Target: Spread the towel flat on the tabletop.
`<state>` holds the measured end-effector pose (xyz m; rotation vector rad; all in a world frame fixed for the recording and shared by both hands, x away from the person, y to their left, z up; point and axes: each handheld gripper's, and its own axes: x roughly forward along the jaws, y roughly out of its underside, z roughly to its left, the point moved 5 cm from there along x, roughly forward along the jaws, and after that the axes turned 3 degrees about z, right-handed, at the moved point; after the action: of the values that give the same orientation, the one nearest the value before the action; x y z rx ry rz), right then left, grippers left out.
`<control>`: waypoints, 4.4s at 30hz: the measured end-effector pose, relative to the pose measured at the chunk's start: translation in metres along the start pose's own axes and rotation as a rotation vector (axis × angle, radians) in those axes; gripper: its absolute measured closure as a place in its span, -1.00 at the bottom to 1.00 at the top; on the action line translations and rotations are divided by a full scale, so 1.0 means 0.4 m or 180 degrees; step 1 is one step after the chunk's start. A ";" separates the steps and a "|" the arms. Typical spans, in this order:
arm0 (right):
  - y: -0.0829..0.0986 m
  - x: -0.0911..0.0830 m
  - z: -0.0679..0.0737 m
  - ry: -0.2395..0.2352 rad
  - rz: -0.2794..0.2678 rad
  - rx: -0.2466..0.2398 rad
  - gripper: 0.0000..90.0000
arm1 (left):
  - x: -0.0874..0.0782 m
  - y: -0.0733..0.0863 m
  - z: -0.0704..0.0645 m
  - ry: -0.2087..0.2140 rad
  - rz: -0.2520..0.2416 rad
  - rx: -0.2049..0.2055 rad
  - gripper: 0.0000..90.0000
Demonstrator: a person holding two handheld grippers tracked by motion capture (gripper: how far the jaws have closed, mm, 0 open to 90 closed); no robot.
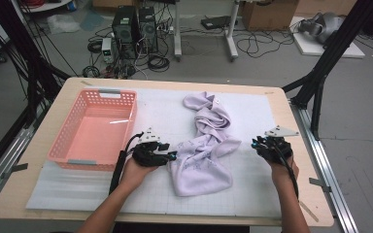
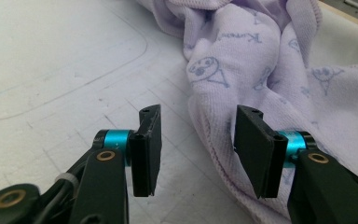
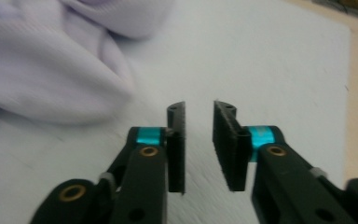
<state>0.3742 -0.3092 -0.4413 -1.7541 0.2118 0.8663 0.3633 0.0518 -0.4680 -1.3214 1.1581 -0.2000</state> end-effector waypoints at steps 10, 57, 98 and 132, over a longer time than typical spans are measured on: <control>-0.138 0.069 0.171 -0.0619 -0.0274 -0.0163 0.07 | -0.005 -0.002 0.003 -0.0006 -0.0039 0.0005 0.11; 0.030 0.052 0.182 -0.0871 0.0351 -0.0339 0.84 | -0.024 0.001 0.013 -0.0031 -0.0082 -0.0037 0.09; 0.149 -0.130 0.060 0.0044 -0.0138 0.0094 0.36 | 0.086 -0.018 -0.076 -0.0342 0.0574 0.0393 0.94; 0.189 -0.123 0.144 -0.0415 0.0464 -0.0102 0.95 | -0.153 0.102 -0.056 -0.0573 0.0075 0.0032 0.94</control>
<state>0.2723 -0.2996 -0.4737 -1.7203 0.2430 1.0912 0.2986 0.0929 -0.4643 -1.2888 1.0185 -0.0680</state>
